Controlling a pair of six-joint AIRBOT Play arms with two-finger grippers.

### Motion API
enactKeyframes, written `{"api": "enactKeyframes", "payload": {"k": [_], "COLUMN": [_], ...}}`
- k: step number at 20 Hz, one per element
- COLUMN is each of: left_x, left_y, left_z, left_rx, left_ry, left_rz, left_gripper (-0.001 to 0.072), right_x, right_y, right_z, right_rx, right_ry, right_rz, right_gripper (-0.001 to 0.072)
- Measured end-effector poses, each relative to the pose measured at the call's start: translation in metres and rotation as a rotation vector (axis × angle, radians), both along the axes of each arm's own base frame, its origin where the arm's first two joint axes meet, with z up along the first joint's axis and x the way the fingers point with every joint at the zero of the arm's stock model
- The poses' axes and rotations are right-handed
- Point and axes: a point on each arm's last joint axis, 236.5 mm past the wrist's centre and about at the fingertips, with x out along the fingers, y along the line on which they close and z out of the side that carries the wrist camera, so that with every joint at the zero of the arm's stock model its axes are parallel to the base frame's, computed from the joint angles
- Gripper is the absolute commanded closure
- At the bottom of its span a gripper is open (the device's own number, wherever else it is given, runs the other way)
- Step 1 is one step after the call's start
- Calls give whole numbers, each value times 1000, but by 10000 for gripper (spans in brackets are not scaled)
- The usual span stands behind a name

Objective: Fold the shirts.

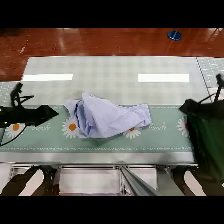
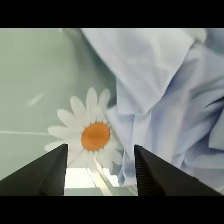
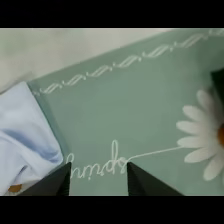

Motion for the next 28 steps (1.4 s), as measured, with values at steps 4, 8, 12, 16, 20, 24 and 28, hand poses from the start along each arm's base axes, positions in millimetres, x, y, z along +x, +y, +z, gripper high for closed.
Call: {"api": "enactKeyframes", "payload": {"k": [4, 8, 12, 16, 20, 24, 28], "left_x": [-4, -3, 15, 33, 41, 43, 45], "left_y": [-47, -81, -100, -107, -109, -110, -110], "left_z": [-32, -57, -59, -48, -41, -39, -38], "left_rx": [-185, -258, -285, -291, -296, -298, -297], "left_ry": [130, 192, 145, 87, 61, 54, 49], "left_rz": [-107, -161, -202, -236, -248, -253, -254], "left_gripper": [201, 284, 687, 687, 687, 687, 687], "right_x": [-23, -32, -55, -66, -55, -29, 17], "right_y": [25, 34, 47, 64, 84, 118, 153], "right_z": [-34, -44, -66, -80, -89, -99, -104], "right_rx": [158, 213, 262, 349, 430, 441, 443], "right_ry": [26, 39, 113, 145, 153, 174, 168], "right_rz": [-38, -50, -51, -67, -61, 23, 75], "right_gripper": [302, 304, 307, 314, 314, 314, 691]}}
